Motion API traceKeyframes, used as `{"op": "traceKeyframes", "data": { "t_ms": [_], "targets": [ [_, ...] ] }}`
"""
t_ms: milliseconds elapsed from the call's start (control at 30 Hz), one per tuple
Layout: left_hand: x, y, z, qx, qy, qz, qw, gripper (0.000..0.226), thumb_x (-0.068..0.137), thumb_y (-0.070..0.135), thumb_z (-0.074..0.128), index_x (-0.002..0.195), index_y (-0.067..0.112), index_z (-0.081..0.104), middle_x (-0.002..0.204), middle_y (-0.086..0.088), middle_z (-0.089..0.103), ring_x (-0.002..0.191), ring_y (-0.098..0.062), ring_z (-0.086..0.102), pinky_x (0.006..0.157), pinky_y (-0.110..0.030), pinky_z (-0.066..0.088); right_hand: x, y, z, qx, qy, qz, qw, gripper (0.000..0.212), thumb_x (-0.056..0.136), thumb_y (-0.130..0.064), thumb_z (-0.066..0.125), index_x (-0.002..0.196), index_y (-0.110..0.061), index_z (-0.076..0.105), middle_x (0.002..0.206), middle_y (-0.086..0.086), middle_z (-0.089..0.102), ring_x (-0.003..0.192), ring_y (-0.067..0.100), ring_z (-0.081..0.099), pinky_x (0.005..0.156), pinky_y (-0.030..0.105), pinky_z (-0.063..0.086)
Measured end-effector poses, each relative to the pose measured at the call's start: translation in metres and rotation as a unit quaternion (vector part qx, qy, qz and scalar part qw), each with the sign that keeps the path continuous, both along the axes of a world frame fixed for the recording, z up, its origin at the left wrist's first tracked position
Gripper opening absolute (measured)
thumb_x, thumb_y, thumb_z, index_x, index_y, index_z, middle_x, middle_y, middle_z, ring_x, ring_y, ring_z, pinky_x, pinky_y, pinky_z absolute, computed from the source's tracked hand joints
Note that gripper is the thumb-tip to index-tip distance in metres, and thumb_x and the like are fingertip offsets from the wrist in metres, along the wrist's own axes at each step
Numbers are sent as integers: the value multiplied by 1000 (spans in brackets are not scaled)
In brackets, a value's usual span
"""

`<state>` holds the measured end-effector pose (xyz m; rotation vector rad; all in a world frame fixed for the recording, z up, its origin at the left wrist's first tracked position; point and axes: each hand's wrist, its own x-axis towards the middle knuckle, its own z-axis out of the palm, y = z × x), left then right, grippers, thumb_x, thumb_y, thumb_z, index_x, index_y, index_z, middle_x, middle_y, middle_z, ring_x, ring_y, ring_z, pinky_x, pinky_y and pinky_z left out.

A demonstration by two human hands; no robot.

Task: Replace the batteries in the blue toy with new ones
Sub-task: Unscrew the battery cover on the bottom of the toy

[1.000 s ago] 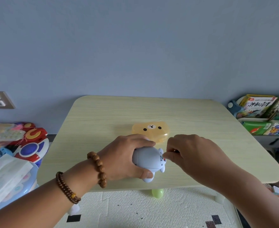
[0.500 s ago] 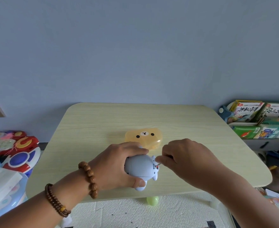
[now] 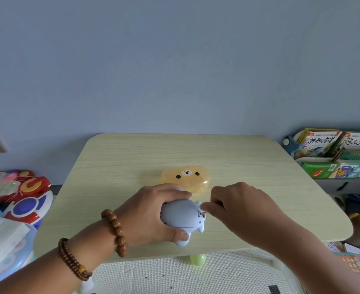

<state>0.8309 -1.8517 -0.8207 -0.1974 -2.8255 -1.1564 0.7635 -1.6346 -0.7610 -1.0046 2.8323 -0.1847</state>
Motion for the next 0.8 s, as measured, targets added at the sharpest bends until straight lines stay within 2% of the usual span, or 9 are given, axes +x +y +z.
{"op": "traceKeyframes", "data": {
  "t_ms": [100, 200, 300, 433, 533, 667, 800],
  "targets": [
    [0, 0, -1, -2, 1, -2, 1000, 84, 55, 53, 92, 132, 38, 61, 136, 29, 51, 118, 9, 56, 98, -18, 49, 2, 1, 0, -6, -11, 7, 1000, 37, 93, -66, 50, 92, -30, 59, 77, -9, 57, 80, 17, 62, 68, 33, 48],
    [1, -1, -2, -4, 2, 1, 1000, 84, 55, 54, 91, 132, 40, 61, 137, 30, 50, 119, 11, 54, 99, -17, 47, 3, 4, 5, -12, -29, 28, 999, 30, 91, -61, 58, 107, -37, 54, 91, -12, 65, 87, 14, 64, 76, 33, 54],
    [1, -1, -1, -5, -1, 2, 1000, 84, 55, 54, 91, 132, 40, 60, 137, 31, 49, 120, 10, 54, 100, -18, 47, 2, 5, 2, -20, -22, 24, 999, 20, 94, -53, 59, 99, -34, 53, 80, -11, 60, 75, 11, 59, 69, 30, 51],
    [2, 1, 2, -12, -1, -4, 1000, 83, 57, 53, 91, 132, 39, 61, 131, 35, 48, 117, 9, 55, 97, -18, 48, 2, 4, 0, -18, -18, 7, 1000, 24, 96, -49, 56, 85, -28, 55, 70, -8, 57, 65, 12, 55, 59, 28, 42],
    [2, 2, 3, -14, -3, -4, 1000, 83, 57, 52, 91, 133, 39, 60, 132, 36, 47, 116, 10, 54, 95, -15, 48, 3, 2, 0, 9, 7, 9, 1000, 27, 99, -49, 50, 80, -30, 54, 77, -5, 64, 73, 17, 62, 62, 31, 46],
    [3, 4, 3, -32, 0, -12, 999, 82, 57, 55, 89, 132, 40, 59, 132, 32, 48, 112, 8, 56, 89, -11, 46, 6, 1, 2, 49, 64, 41, 996, 34, 99, -58, 46, 100, -33, 68, 93, -8, 67, 84, 16, 66, 72, 33, 54],
    [2, 7, 5, -43, 4, -15, 999, 82, 59, 53, 89, 134, 39, 58, 131, 30, 48, 109, 7, 56, 85, -6, 44, 6, -3, 5, 54, 84, 71, 992, 32, 100, -55, 50, 111, -33, 70, 108, -9, 60, 97, 15, 62, 77, 32, 54]
  ]
}}
